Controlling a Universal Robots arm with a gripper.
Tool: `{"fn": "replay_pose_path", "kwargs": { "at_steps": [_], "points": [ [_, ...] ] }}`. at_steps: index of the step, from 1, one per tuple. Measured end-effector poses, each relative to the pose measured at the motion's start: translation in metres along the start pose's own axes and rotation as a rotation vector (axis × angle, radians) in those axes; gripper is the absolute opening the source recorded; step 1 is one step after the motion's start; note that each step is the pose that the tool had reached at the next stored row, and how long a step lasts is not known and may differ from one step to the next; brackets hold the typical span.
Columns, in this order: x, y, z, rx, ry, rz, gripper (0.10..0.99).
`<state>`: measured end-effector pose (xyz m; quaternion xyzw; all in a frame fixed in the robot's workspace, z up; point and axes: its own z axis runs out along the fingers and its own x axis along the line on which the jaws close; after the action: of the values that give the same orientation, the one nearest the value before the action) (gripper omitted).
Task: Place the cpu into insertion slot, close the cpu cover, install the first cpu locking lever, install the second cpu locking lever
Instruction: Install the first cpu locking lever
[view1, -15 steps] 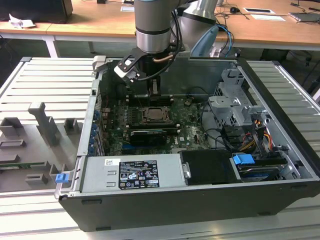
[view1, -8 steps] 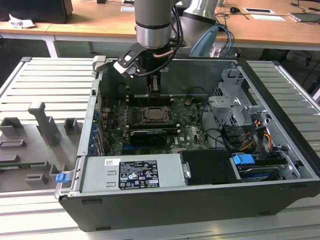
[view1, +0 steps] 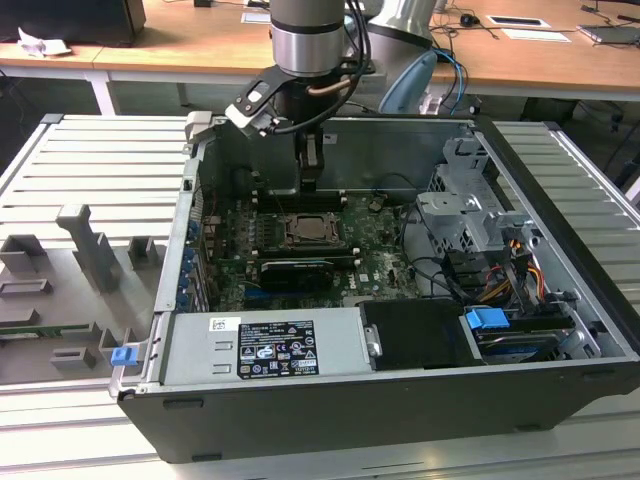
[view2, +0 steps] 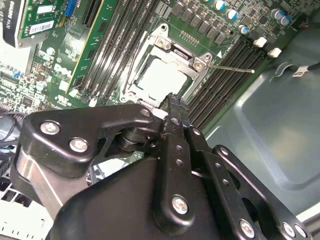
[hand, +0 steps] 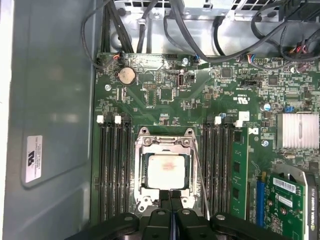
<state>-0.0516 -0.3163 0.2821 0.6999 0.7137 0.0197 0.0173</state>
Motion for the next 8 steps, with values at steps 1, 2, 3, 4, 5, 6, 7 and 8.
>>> {"fn": "replay_pose_path", "kwargs": {
  "at_steps": [1, 2, 3, 4, 5, 6, 7, 8],
  "points": [
    [0.0000, 0.0001, -0.0023, 0.000, -0.0001, 0.000, 0.106],
    [0.0000, 0.0002, -0.0040, 0.000, 0.0000, 0.000, 0.106],
    [0.0000, 0.0003, -0.0066, 0.000, -0.0001, 0.000, 0.106],
    [0.0000, 0.0004, -0.0087, 0.000, -0.0001, 0.000, 0.106],
    [0.0000, 0.0006, -0.0111, 0.000, -0.0001, 0.000, 0.106],
    [0.0000, 0.0007, -0.0129, 0.000, -0.0001, 0.000, 0.106],
    [0.0000, 0.0009, -0.0173, 0.000, -0.0001, 0.000, 0.106],
    [0.0001, 0.0011, -0.0208, 0.000, 0.0000, 0.000, 0.106]
  ]
}}
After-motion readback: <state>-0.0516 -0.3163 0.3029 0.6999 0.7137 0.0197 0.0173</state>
